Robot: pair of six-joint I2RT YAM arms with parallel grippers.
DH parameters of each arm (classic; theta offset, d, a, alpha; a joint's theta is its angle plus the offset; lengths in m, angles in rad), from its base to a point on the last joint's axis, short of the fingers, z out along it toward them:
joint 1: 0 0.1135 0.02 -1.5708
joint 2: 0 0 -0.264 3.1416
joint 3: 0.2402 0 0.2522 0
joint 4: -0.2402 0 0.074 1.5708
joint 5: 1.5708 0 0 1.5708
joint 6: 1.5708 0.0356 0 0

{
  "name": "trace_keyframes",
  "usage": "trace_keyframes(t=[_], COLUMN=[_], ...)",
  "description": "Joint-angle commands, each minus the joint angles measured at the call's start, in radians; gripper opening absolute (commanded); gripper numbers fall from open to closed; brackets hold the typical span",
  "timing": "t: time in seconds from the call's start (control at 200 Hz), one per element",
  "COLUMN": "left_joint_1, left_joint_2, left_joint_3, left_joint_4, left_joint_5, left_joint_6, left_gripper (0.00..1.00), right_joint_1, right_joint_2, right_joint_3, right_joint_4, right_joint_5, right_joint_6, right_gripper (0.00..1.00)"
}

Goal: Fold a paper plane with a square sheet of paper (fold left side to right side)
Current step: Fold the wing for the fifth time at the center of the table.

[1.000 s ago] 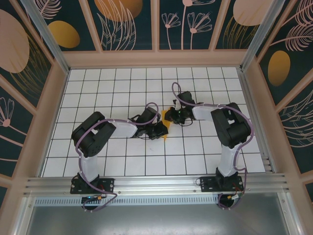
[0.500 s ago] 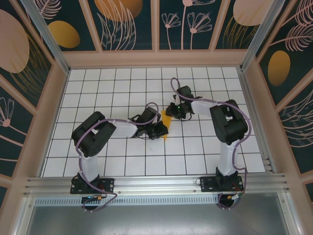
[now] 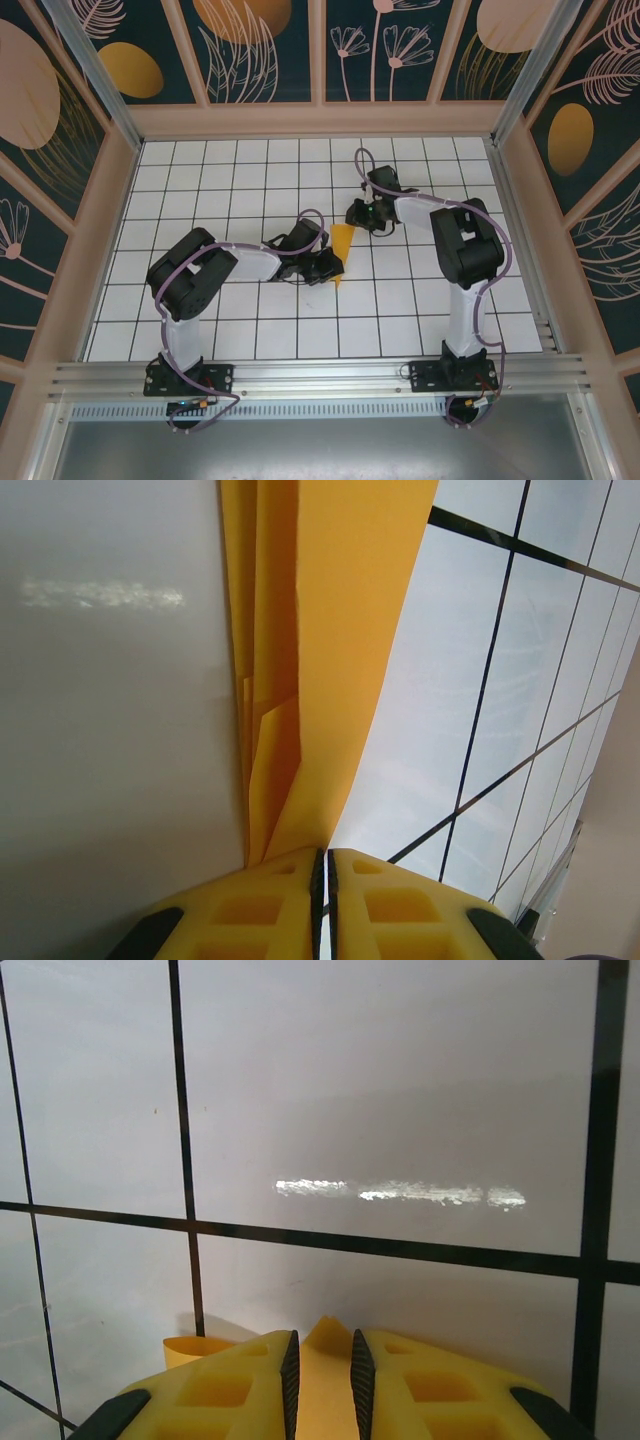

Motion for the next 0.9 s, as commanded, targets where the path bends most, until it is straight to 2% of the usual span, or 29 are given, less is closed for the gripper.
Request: trace_keyframes(t=[0.0,0.135,0.26,0.345,0.435,0.55,0.786,0.896], left_joint_1=[-0.007,-0.009,-0.010,-0.013,-0.014,-0.014,-0.015,-0.017], left_joint_2=[0.061,0.056,0.055,0.050,0.045,0.038,0.030,0.031], left_joint_3=[-0.026,-0.025,-0.022,-0.024,-0.026,-0.031,-0.034,-0.035], left_joint_4=[-0.124,-0.116,-0.112,-0.112,-0.113,-0.114,-0.114,-0.114], left_joint_5=[-0.021,-0.024,-0.024,-0.028,-0.032,-0.039,-0.046,-0.046], left_joint_6=[0.025,0.026,0.029,0.030,0.031,0.029,0.027,0.028], left_gripper=[0.14,0.14,0.13,0.13,0.13,0.12,0.12,0.12], right_joint_1=[-0.030,-0.032,-0.033,-0.031,-0.018,0.019,0.082,0.095], right_joint_2=[-0.016,-0.154,-0.283,-0.342,-0.380,-0.394,-0.380,-0.360], right_joint_3=[0.026,-0.046,-0.159,-0.250,-0.366,-0.492,-0.587,-0.576], right_joint_4=[0.006,0.018,0.043,0.069,0.134,0.262,0.398,0.393], right_joint_5=[0.056,0.041,-0.050,-0.146,-0.235,-0.305,-0.279,-0.257], right_joint_6=[-0.041,-0.050,-0.027,0.008,0.073,0.165,0.255,0.256], right_gripper=[0.26,0.29,0.29,0.25,0.16,0.14,0.13,0.13])
